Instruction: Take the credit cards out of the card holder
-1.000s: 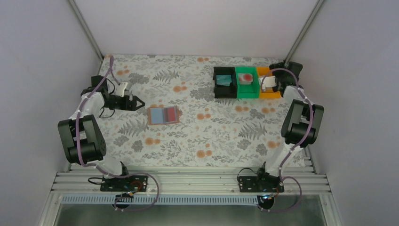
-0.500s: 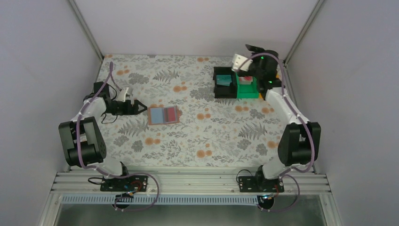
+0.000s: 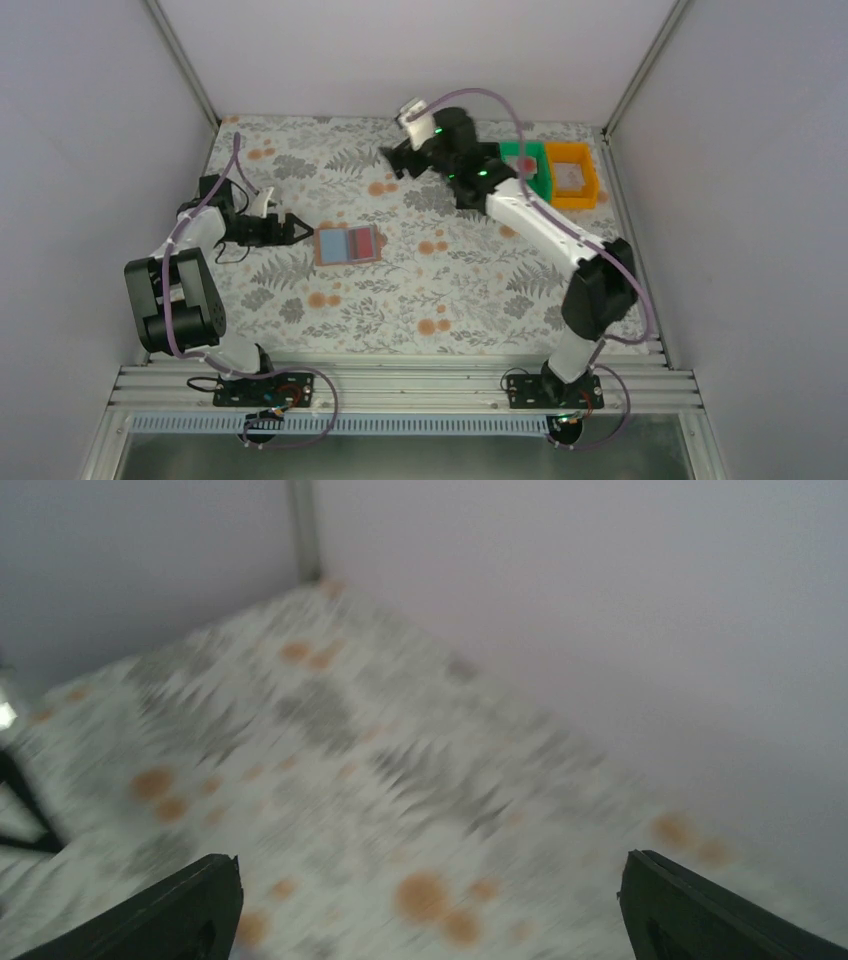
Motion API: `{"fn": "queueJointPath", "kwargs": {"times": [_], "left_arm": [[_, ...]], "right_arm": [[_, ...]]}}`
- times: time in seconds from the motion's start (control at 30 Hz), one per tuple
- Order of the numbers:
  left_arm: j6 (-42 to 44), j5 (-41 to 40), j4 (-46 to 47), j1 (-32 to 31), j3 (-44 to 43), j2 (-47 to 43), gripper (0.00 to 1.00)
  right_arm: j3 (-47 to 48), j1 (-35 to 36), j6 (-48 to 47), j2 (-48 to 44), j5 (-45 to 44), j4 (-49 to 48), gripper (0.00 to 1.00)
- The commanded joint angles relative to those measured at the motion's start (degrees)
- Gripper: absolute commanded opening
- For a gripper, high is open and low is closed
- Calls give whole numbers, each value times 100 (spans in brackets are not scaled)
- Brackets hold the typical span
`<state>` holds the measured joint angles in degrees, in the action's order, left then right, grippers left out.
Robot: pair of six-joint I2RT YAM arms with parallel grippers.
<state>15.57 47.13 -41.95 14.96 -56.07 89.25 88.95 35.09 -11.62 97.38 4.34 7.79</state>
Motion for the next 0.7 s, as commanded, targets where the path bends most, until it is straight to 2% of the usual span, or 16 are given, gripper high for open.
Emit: {"fn": "queueJointPath", "kwargs": {"times": [0.0,0.23,0.33,0.67], "left_arm": [[597,-175,-282,101,-110,-195,100],[1376,-344,-987,129,-363,-180,100],[1584,-336,-1155,130,-407,-108,100],[1587,12,-1107,121,-555,852,100]], "right_arm": [[189,602,2331,819,-38,1451,94],[16,964,3357,1473,469,1969,93],[-140,1033,3604,1654,321,2108,93],[174,1086,3946,2300,1095,1966,92]]}}
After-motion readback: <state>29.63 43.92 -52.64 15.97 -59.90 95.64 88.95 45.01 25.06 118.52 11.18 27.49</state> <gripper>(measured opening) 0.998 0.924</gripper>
